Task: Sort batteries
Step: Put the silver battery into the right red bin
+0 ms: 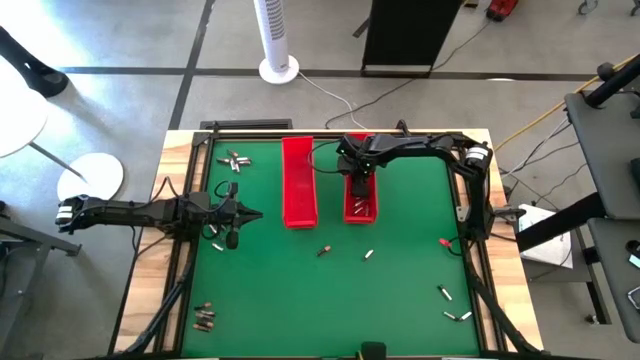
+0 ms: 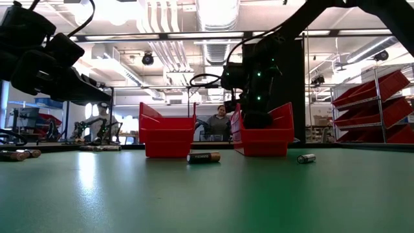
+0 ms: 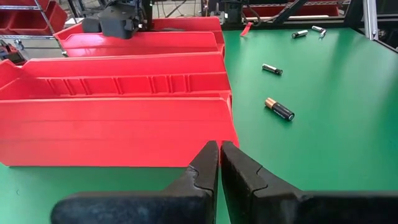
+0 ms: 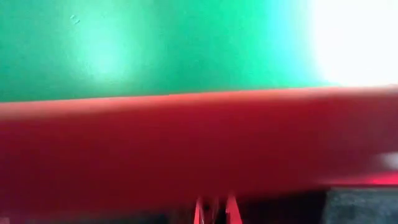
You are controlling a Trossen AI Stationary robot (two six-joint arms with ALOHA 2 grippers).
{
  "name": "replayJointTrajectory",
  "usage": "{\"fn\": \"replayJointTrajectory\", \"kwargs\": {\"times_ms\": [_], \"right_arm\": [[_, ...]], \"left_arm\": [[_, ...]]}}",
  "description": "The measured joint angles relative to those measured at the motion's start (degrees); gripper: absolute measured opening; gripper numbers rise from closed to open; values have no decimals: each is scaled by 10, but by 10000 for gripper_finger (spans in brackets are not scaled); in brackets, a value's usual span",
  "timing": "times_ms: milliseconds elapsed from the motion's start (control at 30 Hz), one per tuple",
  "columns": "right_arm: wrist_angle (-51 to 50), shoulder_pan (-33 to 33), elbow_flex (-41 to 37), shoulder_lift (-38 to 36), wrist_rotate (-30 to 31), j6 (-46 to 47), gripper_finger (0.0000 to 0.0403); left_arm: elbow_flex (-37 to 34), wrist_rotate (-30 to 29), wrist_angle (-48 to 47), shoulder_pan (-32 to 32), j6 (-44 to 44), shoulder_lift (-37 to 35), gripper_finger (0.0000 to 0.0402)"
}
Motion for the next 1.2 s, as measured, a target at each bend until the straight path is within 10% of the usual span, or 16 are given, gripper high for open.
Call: {"fn": "replayJointTrajectory", "kwargs": {"times_ms": [400, 767, 1200], "right_arm": [[-5, 0, 0, -5, 3, 13, 69], [-39, 31, 4, -104, 5, 32, 141], [3, 309, -133, -294, -5, 89, 152]], "left_arm": [[0, 0, 0, 0, 0, 0, 0], [0, 0, 0, 0, 0, 0, 0], [0, 0, 0, 0, 0, 0, 0]]}}
